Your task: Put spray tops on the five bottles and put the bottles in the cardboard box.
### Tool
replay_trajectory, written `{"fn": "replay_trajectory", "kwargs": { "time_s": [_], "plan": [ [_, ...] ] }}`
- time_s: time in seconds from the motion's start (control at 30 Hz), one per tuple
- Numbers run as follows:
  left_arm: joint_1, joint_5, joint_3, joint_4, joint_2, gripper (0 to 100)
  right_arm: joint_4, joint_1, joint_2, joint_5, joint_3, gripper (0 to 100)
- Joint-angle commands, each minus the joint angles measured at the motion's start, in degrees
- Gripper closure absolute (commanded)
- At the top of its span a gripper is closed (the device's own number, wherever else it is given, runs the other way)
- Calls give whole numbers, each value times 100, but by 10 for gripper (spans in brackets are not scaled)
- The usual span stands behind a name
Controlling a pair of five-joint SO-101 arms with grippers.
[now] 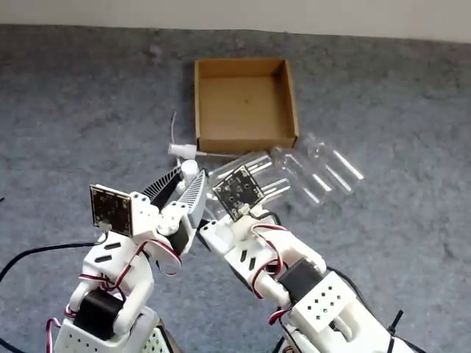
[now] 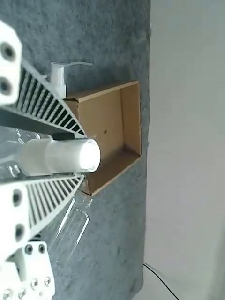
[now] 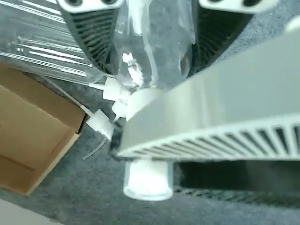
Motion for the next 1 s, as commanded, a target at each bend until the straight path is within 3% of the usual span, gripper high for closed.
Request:
{"fn": "replay_trajectory", "kwargs": {
  "time_s": [0.0, 0.37, 0.67, 0.73, 0.9, 0.97],
  "plan": [
    [84, -62, -48, 114, -4, 902, -251, 57, -189, -70, -224, 995],
    [-602, -62, -743, 246, -66, 870, -259, 57, -154, -35, -207, 995],
    [-708, -70, -1121, 246, -66, 870, -268, 57, -171, -35, -171, 995],
    [-1007, -70, -1165, 141, -66, 870, -268, 57, -171, -35, -171, 995],
    [-2527, -26, -1103, -615, -13, 870, -268, 57, -171, -35, -171, 995],
    [-2519, -26, -892, -818, -13, 870, -268, 57, -171, -35, -171, 995]
  ]
}}
